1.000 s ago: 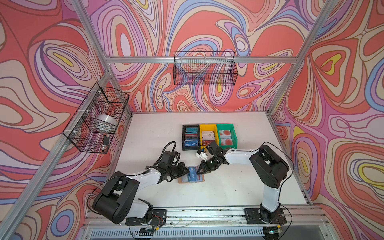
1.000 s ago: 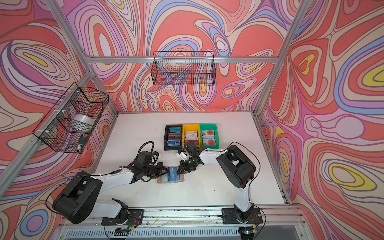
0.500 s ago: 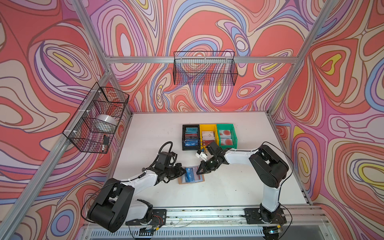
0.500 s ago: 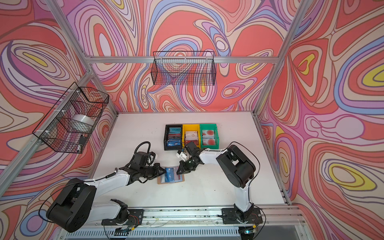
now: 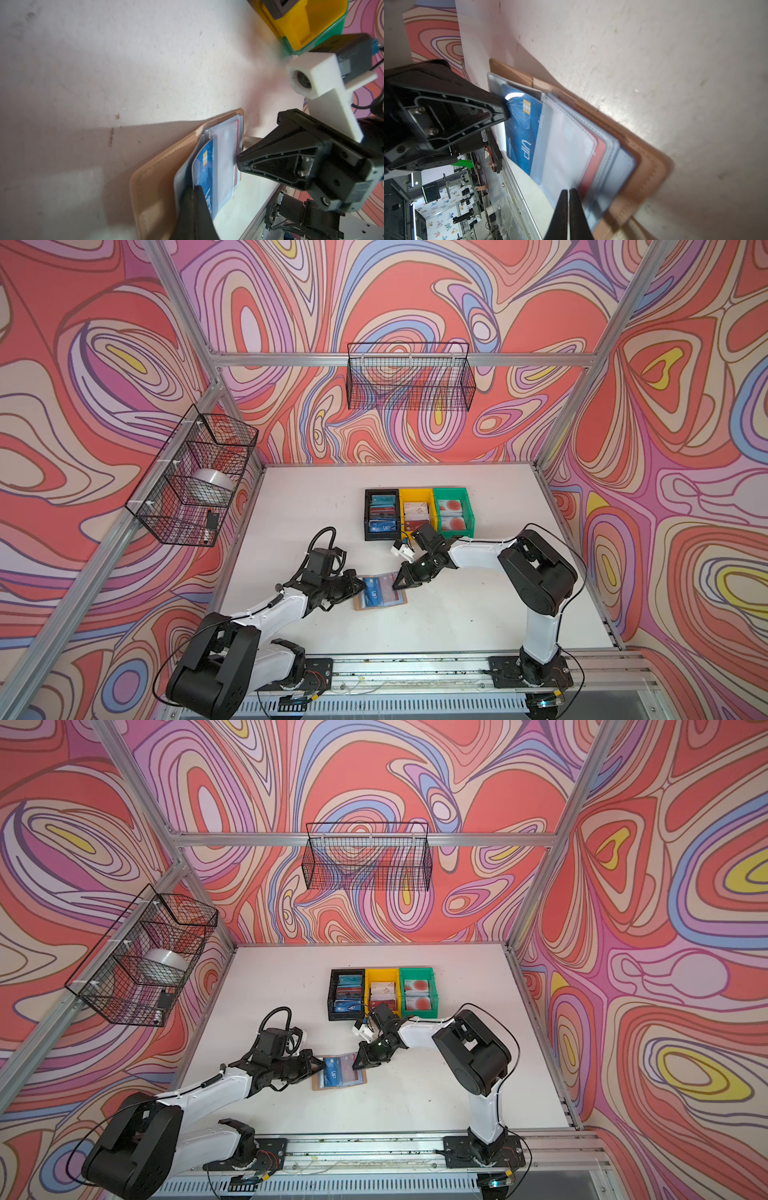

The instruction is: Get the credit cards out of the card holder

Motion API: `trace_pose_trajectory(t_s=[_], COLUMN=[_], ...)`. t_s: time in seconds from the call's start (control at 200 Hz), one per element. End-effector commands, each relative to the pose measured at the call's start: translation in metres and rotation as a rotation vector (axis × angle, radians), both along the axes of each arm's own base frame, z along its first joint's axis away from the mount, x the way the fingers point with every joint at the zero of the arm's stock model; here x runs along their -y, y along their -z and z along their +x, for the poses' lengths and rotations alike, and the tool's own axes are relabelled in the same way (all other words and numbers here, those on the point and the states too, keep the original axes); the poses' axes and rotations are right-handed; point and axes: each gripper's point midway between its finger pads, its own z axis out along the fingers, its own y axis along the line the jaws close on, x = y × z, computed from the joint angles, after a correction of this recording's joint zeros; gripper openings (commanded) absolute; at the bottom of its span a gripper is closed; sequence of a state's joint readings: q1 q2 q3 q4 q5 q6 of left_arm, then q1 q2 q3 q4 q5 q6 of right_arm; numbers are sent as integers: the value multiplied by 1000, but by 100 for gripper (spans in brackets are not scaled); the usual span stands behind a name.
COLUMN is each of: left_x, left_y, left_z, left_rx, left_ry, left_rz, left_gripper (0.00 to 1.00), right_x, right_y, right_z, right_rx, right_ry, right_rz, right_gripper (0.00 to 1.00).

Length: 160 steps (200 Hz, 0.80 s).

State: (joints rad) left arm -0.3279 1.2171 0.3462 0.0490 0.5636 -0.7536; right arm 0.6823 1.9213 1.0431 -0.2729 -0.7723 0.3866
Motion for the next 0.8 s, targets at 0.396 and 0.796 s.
trace_pose_trajectory(t_s=[0.396,0.796], left_x=[5,-6], left_y=[1,-7], left_z=[1,-5], left_rx=[-37,-34], left_ry=[20,23], left_rz=[-32,31], left_gripper=[0,0], right_x=[-14,-14], right_y=[-29,-9], right_z=[-2,-3], right_rx=[-2,-41], right_ry=[-45,-31], right_rz=[109,90], right_gripper=[14,14])
